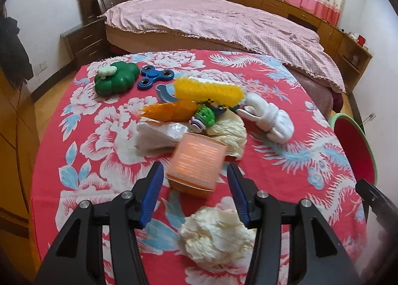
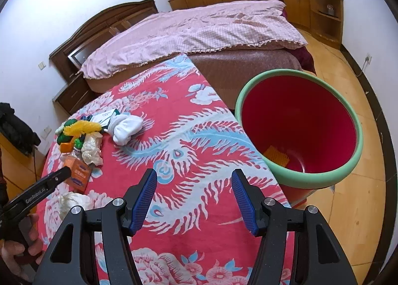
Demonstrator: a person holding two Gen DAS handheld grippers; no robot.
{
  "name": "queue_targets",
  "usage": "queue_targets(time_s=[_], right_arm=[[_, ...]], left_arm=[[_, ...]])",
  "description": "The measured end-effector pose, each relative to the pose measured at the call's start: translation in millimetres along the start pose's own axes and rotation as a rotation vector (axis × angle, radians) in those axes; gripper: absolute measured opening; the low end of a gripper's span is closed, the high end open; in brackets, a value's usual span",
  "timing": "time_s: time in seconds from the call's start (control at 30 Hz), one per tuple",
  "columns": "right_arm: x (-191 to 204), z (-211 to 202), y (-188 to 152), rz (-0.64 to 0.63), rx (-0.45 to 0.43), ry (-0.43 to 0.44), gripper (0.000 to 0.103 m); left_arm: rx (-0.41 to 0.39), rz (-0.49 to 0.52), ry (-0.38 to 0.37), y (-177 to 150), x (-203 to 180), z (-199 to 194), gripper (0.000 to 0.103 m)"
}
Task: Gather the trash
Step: 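Move both open tools back over the table, then grasp the orange box with the left tool while the right tool grasps the crumpled paper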
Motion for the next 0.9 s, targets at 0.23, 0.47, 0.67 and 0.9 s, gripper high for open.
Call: queue_targets(time_s=[0.23,0.47,0.67,0.9], right_arm=[[7.1,6.0,-3.3,-0.011,0.019,0.010,0.064],[16.2,13.4,-0.6,-0.032,0.035,0.019,0.064],[32.7,21.3,4.9,-0.062,0.046,0.042,0.064],[64.9,28.5,10.0,-0.118,0.048,0.085,0.064]], left_arm=[[0.049,-0.014,-0.012,-2.3,5.9,19.2,0.054],[0.036,-0.023,-0.048,0.3,6.4,24.5,0.048],[-0.006,-0.043,-0.057,10.0,15.2,15.1,0.047],[-0.048,-0.078,-0.020,20.5,39.4,0.0,0.047]])
Point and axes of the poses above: each gripper's, at about its wrist camera, not at the fingertips, and z roughly the way its jaws point, x to its left, y to its top, the point moved 7 cm from there along z, roughly the way its jaws point, and after that the axes turned 12 degrees about -z, right-handed, at the moved point
